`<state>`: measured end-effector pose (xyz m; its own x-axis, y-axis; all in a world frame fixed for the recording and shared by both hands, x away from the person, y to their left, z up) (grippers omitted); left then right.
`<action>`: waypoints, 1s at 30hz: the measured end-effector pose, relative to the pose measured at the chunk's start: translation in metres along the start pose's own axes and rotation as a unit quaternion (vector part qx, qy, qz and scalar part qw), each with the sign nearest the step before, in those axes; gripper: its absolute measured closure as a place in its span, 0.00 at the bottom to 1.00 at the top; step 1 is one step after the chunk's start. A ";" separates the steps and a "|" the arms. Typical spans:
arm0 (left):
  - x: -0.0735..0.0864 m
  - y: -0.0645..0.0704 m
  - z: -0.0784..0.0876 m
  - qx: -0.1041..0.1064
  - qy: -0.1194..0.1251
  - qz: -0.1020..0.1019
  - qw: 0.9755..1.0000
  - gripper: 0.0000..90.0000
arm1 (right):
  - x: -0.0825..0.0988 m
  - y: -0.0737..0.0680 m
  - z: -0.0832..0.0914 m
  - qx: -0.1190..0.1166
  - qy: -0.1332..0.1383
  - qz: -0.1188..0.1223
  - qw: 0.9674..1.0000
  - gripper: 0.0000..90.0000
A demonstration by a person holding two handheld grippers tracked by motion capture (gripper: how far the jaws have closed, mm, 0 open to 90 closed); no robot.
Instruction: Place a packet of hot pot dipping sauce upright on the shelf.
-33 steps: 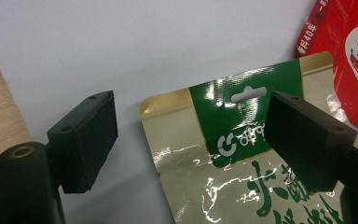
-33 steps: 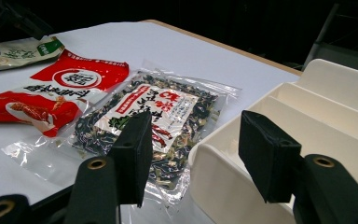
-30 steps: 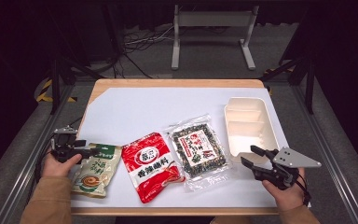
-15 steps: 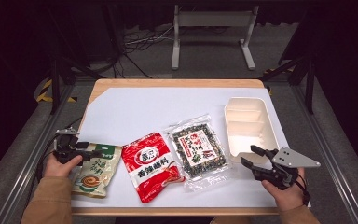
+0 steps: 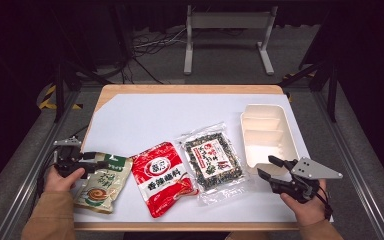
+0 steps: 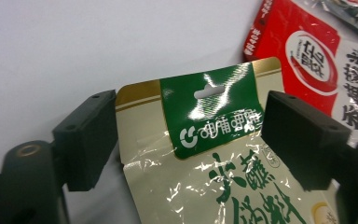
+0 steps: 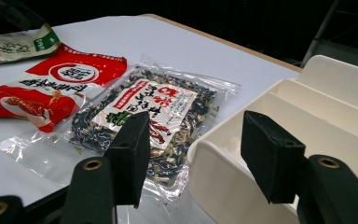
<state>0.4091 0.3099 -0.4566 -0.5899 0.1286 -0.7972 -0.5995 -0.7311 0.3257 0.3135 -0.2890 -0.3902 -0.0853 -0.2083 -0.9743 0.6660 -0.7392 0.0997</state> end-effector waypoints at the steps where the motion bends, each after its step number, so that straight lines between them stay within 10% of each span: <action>1: 0.000 0.001 0.001 0.003 0.001 -0.005 1.000 0.27 | 0.000 0.000 0.000 0.000 -0.001 0.000 1.000 0.48; 7: -0.002 0.014 0.004 0.042 0.017 -0.033 0.998 0.42 | 0.000 -0.001 -0.001 -0.003 -0.002 0.001 1.000 0.48; 18: 0.002 0.030 -0.013 0.065 -0.040 -0.074 0.994 0.54 | 0.001 -0.001 -0.002 -0.004 -0.004 0.004 1.000 0.47; 30: 0.004 0.033 -0.031 -0.021 -0.093 -0.110 0.989 0.99 | 0.000 -0.001 -0.001 -0.005 -0.002 0.005 1.000 0.47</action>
<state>0.4038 0.2654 -0.4643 -0.5398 0.4050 -0.7380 -0.7036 -0.6984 0.1314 0.3133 -0.2876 -0.3907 -0.0816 -0.2179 -0.9725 0.6736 -0.7313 0.1073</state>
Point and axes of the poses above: each handheld gripper's, and its own axes: z roughly backward along the jaws, x roughly out of its underside, y roughly to its right, the point moved 3 cm from there along -z, roughly forward along the jaws, and after that the axes turned 11 degrees about y, right-handed, at the moved point
